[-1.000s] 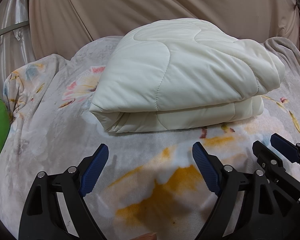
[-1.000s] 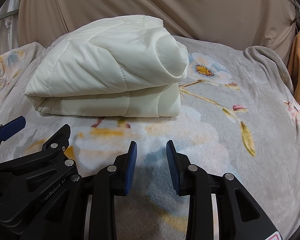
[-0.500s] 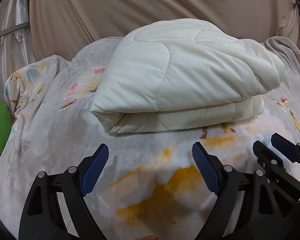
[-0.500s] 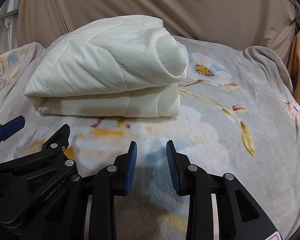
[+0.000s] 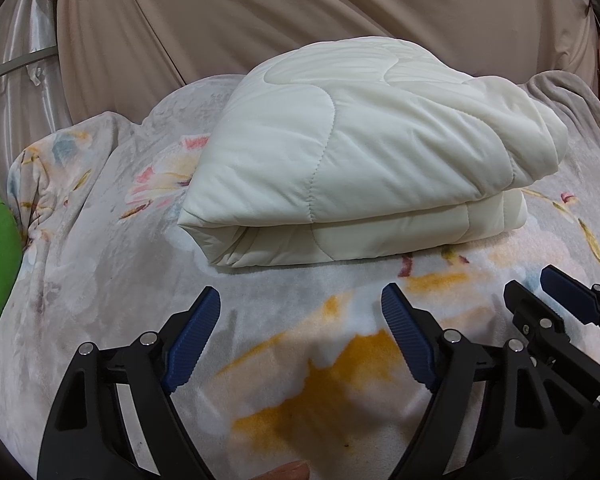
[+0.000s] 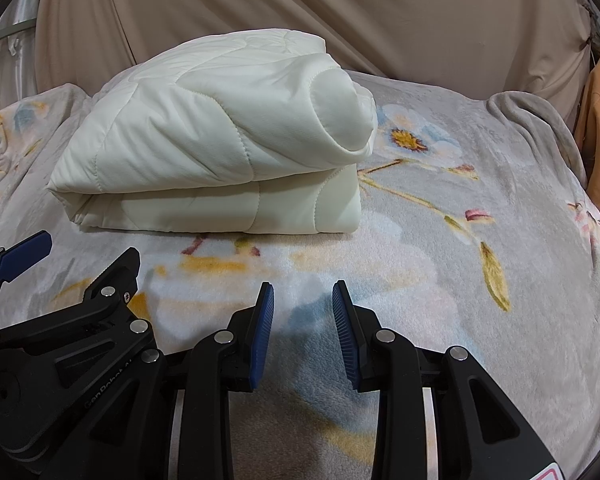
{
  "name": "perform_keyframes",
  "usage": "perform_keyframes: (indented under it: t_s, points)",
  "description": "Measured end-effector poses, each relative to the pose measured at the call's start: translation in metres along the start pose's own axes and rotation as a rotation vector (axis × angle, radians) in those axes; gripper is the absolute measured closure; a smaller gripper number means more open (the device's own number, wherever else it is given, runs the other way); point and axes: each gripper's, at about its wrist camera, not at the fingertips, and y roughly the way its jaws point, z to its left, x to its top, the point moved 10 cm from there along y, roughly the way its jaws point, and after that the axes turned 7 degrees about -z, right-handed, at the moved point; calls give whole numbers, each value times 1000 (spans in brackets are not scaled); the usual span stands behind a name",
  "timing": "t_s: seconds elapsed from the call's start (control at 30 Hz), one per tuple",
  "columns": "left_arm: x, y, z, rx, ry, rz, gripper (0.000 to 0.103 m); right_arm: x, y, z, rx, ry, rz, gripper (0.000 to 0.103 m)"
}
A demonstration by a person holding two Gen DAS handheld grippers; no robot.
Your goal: Fold large clothes
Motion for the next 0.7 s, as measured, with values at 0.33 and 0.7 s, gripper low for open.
perform_keyframes:
  t_s: [0.33,0.7]
  points:
    - [1,5,2,-13,0,9,23,0,0,0,0,0,0,71]
    - [2,8,8,-3,5,7,23,0,0,-1,1,1,-3,71]
